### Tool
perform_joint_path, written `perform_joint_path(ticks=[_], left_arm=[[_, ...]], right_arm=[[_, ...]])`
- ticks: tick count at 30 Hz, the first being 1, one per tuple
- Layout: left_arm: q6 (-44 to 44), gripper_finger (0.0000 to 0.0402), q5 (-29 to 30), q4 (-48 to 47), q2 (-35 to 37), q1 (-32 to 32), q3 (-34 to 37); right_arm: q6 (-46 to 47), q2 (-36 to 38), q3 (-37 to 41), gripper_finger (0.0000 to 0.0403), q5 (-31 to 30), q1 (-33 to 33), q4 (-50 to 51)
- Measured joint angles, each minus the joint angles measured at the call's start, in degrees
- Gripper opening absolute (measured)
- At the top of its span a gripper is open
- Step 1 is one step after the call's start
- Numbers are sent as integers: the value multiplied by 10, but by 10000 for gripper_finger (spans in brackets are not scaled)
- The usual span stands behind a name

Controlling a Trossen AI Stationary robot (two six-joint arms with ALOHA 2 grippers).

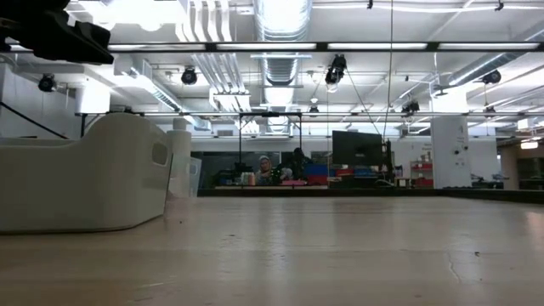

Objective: Pick & Place Paint Supplies
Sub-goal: Return to Home Position

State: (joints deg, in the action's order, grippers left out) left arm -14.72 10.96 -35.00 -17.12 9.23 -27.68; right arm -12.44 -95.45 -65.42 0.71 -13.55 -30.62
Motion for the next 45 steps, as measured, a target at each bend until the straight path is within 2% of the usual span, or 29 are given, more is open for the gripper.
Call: perform_joint_path(ticks=[2,4,8,14,22,27,34,38,45], left_arm=[[0,51,0,0,0,0,0],[0,51,0,0,0,0,0],[0,51,0,0,0,0,0],[0,51,0,0,0,0,0],[0,51,0,0,0,0,0],[0,51,0,0,0,0,0],[0,51,0,0,0,0,0],[0,51,0,0,0,0,0],[0,51,0,0,0,0,0]], right_arm=[[-5,50,55,14,-64,0,0],[-6,98,111,14,-95,2,1],[-15,192,220,14,-97,2,3],[29,338,369,14,-95,5,2],[89,523,523,14,-99,6,0],[111,624,585,14,-113,6,-3],[96,749,649,14,-118,9,0],[93,814,649,14,-146,13,61],[88,925,649,14,-157,12,184]])
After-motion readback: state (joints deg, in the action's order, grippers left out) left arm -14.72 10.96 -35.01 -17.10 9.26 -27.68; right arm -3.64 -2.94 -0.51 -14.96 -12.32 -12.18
